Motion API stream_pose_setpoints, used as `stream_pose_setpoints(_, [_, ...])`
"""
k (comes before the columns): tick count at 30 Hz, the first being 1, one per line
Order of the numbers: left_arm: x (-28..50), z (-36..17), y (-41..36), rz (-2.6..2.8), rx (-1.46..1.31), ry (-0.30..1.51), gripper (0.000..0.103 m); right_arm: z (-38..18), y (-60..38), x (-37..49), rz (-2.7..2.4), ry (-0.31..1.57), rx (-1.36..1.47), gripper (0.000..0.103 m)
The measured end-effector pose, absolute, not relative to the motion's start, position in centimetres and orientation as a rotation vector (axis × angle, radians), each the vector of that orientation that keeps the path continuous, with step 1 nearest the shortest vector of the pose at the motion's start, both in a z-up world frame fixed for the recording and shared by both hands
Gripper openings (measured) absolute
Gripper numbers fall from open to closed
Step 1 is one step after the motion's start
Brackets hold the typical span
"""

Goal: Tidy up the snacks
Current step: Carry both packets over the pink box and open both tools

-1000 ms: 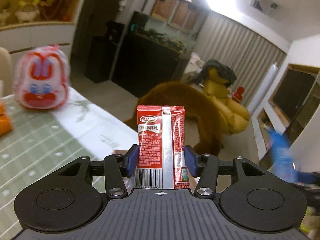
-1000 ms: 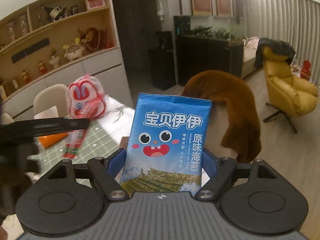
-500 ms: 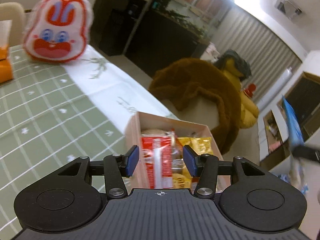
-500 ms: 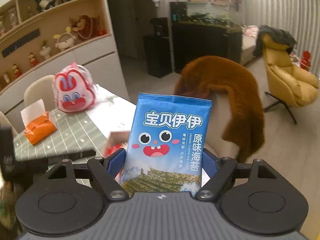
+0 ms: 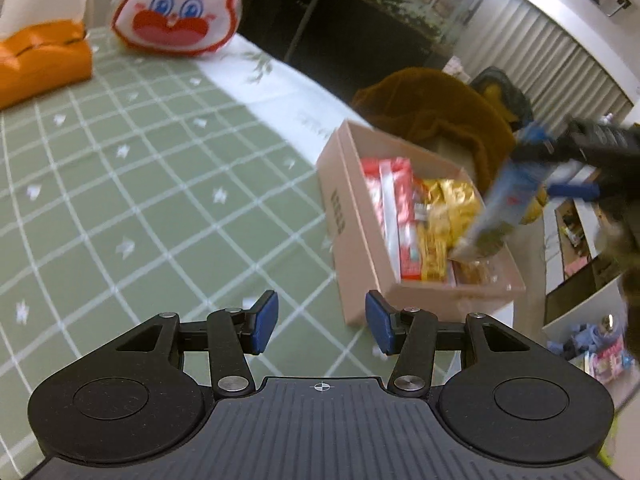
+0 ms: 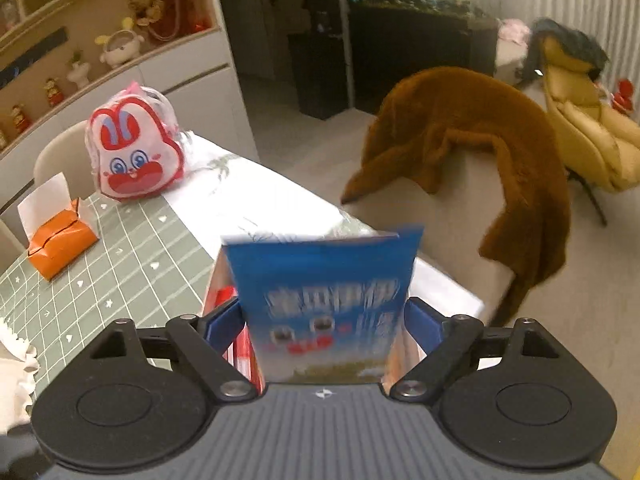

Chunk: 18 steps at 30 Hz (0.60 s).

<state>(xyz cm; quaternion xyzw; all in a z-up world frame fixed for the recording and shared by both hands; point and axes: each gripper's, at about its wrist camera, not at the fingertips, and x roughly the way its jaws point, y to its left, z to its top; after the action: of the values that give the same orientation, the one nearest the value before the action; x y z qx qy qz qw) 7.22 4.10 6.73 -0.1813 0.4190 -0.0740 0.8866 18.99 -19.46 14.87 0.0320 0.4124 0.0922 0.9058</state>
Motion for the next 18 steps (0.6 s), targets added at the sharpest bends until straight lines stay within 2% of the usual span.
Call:
stream_pose_setpoints(4, [5.1, 7.6, 3.2, -0.192, -0.398, 0.862, 0.054, 13.4, -18.2, 22.4, 0.191, 1.056, -0.05, 0.086])
stream_pose_setpoints(7, [3.6, 8.4, 2.8, -0.221, -0.378, 0.841, 0.054, 12.8, -18.6, 22.3, 0.174, 1.058, -0.038, 0.086])
stream_pose_setpoints(12, [2.3, 8.9, 3.0, -0.209, -0.338, 0.822, 0.054, 13.9, -21.0, 19.4, 0.16, 0.909, 0.142, 0.086])
stream_pose_setpoints(18, [1.6, 9.2, 1.7, -0.189, -0.283, 0.75, 0.054, 15.5, -23.1, 12.8, 0.145, 0.65, 0.123, 0.086])
